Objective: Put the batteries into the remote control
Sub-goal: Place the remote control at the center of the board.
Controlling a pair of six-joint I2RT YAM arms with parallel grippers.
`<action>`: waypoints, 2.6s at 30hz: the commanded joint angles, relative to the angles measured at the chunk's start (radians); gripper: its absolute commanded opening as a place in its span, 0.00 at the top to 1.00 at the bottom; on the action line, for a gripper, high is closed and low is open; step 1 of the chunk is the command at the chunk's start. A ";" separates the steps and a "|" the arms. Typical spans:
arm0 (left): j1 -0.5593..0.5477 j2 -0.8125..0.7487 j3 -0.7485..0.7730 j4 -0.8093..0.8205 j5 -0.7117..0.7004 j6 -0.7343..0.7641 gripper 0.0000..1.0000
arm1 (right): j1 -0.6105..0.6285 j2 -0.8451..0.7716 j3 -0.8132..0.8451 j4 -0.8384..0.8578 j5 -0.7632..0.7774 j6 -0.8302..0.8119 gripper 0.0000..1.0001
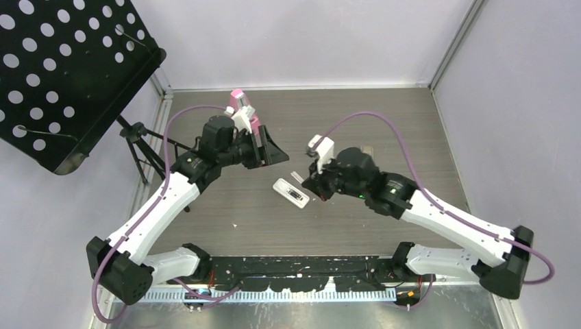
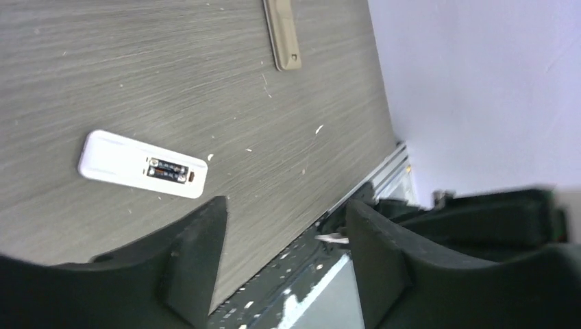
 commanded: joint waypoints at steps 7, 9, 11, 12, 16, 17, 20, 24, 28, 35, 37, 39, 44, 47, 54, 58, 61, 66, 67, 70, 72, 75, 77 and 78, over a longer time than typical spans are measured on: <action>0.015 0.023 0.036 -0.146 -0.045 -0.367 0.55 | 0.232 0.212 0.091 0.215 0.647 -0.246 0.99; 0.015 0.032 0.017 -0.143 -0.031 -0.391 0.53 | 0.253 0.242 0.097 0.246 0.676 -0.265 0.99; 0.015 0.041 0.007 -0.142 -0.022 -0.403 0.51 | 0.269 0.260 0.092 0.275 0.682 -0.275 0.99; 0.015 0.044 0.001 -0.139 -0.022 -0.409 0.51 | 0.277 0.266 0.089 0.291 0.680 -0.279 0.99; 0.015 0.048 -0.032 -0.115 -0.024 -0.436 0.53 | 0.301 0.281 0.078 0.331 0.671 -0.286 0.99; 0.015 0.047 -0.039 -0.106 -0.026 -0.443 0.55 | 0.304 0.281 0.076 0.335 0.665 -0.289 0.99; 0.016 0.045 -0.051 -0.091 -0.033 -0.451 0.63 | 0.313 0.292 0.074 0.339 0.657 -0.301 0.99; 0.016 0.037 -0.063 -0.083 -0.042 -0.461 0.77 | 0.325 0.302 0.063 0.354 0.658 -0.325 0.99; 0.015 0.033 -0.066 -0.085 -0.044 -0.463 0.97 | 0.336 0.318 0.056 0.370 0.678 -0.345 0.99; 0.016 0.004 -0.065 -0.075 -0.082 -0.382 1.00 | 0.342 0.305 0.111 0.226 0.579 -0.240 0.47; 0.017 -0.009 -0.079 -0.041 -0.095 -0.327 1.00 | 0.341 0.262 0.110 0.184 0.540 -0.179 0.29; 0.017 -0.025 -0.106 0.019 -0.089 -0.253 1.00 | 0.340 0.206 0.105 0.140 0.508 -0.097 0.20; 0.017 -0.056 -0.200 0.256 0.050 -0.088 1.00 | 0.284 0.073 0.076 0.088 0.444 0.287 0.17; 0.017 -0.076 -0.262 0.375 0.107 -0.075 1.00 | 0.177 0.038 0.028 0.062 0.388 0.659 0.18; 0.018 -0.095 -0.320 0.535 0.161 -0.150 1.00 | 0.083 -0.061 -0.237 0.364 0.361 1.091 0.18; 0.018 -0.109 -0.331 0.570 0.155 -0.250 1.00 | 0.082 -0.089 -0.325 0.512 0.379 1.163 0.25; 0.018 -0.123 -0.337 0.579 0.147 -0.283 1.00 | 0.083 -0.076 -0.343 0.603 0.356 1.174 0.32; 0.018 -0.133 -0.345 0.584 0.145 -0.313 1.00 | 0.082 -0.070 -0.389 0.740 0.364 1.206 0.37; 0.018 -0.133 -0.347 0.588 0.145 -0.317 1.00 | 0.082 -0.071 -0.396 0.759 0.367 1.206 0.37; 0.018 -0.136 -0.351 0.595 0.148 -0.334 1.00 | 0.082 -0.066 -0.401 0.771 0.367 1.217 0.36; 0.018 -0.139 -0.363 0.622 0.154 -0.353 1.00 | 0.081 -0.056 -0.389 0.748 0.373 1.229 0.40; 0.018 -0.140 -0.369 0.644 0.162 -0.372 1.00 | 0.080 -0.035 -0.376 0.750 0.360 1.243 0.55; 0.018 -0.141 -0.373 0.653 0.165 -0.385 1.00 | 0.080 -0.023 -0.374 0.768 0.348 1.247 0.62; 0.019 -0.143 -0.374 0.654 0.164 -0.388 1.00 | 0.079 -0.019 -0.377 0.780 0.343 1.252 0.63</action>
